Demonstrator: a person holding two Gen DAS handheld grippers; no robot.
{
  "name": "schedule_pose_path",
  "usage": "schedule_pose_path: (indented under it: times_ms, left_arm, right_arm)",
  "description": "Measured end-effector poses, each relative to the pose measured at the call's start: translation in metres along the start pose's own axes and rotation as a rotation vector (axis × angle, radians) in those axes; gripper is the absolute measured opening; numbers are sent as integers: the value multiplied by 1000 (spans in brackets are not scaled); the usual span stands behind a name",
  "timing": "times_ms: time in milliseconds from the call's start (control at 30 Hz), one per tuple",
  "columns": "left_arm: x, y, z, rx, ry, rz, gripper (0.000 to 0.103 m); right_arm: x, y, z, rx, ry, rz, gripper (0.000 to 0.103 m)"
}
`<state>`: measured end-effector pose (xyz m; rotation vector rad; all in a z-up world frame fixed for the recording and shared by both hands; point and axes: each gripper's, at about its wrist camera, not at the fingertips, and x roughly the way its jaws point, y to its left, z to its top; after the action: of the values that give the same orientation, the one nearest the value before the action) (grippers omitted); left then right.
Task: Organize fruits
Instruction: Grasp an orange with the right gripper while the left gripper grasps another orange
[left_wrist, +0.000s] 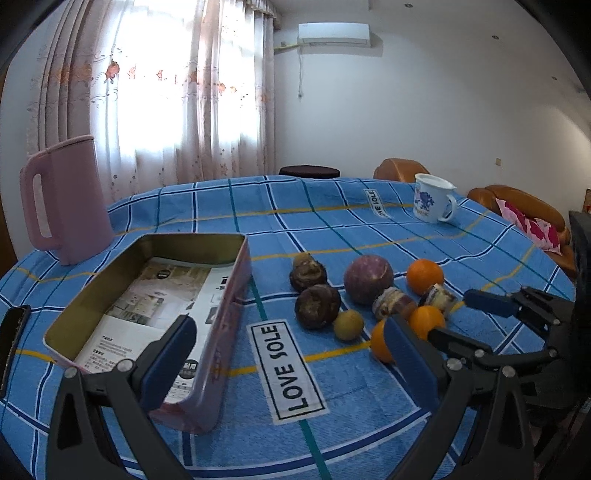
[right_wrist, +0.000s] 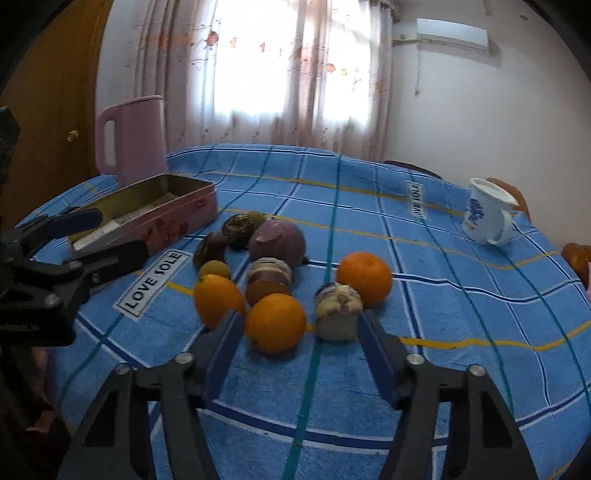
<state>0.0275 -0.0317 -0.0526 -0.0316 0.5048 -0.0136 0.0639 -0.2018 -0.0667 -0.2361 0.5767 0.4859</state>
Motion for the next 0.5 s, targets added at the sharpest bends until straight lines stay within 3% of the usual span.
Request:
schedule_pose_path:
  times_ms: [100, 200, 300, 500]
  left_arm:
    - [1, -2, 0, 5, 2, -6, 103]
    - [1, -3, -1, 9, 5, -14, 103]
    - [2, -6, 0, 15, 12, -31, 103]
    - [5, -14, 2, 30, 31, -80, 102]
  right_arm:
    - [7, 6, 1, -28, 36, 17, 54]
    - [17, 8, 1, -39, 94, 24, 53]
    - [26, 9, 2, -47, 143, 39, 42]
    - [11, -2, -1, 18, 61, 59, 38]
